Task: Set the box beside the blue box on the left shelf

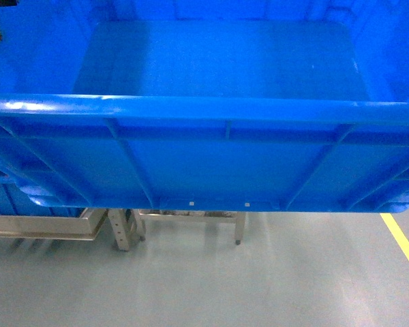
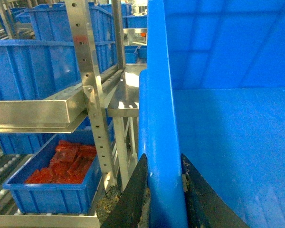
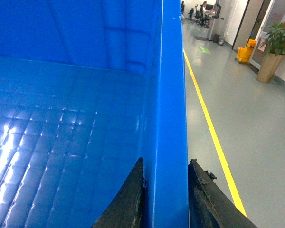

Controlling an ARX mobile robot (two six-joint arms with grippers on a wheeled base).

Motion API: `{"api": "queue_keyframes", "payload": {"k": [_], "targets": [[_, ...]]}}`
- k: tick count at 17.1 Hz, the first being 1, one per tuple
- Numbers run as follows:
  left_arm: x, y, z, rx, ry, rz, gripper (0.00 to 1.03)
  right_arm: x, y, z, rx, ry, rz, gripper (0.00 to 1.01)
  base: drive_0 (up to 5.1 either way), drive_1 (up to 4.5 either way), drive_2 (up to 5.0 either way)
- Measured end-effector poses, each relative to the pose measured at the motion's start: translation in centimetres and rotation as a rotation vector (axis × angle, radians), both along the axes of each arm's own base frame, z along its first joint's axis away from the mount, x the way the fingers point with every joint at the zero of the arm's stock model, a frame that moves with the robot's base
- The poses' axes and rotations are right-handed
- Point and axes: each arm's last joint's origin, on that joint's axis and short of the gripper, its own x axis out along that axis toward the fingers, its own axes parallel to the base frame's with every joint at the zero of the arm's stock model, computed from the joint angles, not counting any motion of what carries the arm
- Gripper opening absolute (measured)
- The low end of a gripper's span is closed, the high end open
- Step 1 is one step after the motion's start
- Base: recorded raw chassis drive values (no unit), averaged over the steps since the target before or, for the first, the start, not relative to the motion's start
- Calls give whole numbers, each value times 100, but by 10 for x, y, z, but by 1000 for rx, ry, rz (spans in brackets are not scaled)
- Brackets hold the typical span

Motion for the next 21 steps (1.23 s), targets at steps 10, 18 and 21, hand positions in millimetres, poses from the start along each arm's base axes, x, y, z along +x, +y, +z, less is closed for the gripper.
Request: {"api": "queue_keyframes", "payload": {"k": [10, 18, 21], "targets": [[0, -1, 0, -1, 1, 1, 10, 0, -1, 0, -5, 1, -7, 19, -90, 368, -258], [0, -1, 0, -2, 0, 1, 10, 0, -1, 0, -7, 1, -6, 19, -475, 110, 366], [0, -1, 0, -2, -2, -1, 10, 0, -1, 0, -6, -1, -4, 19, -498, 240, 240]]}}
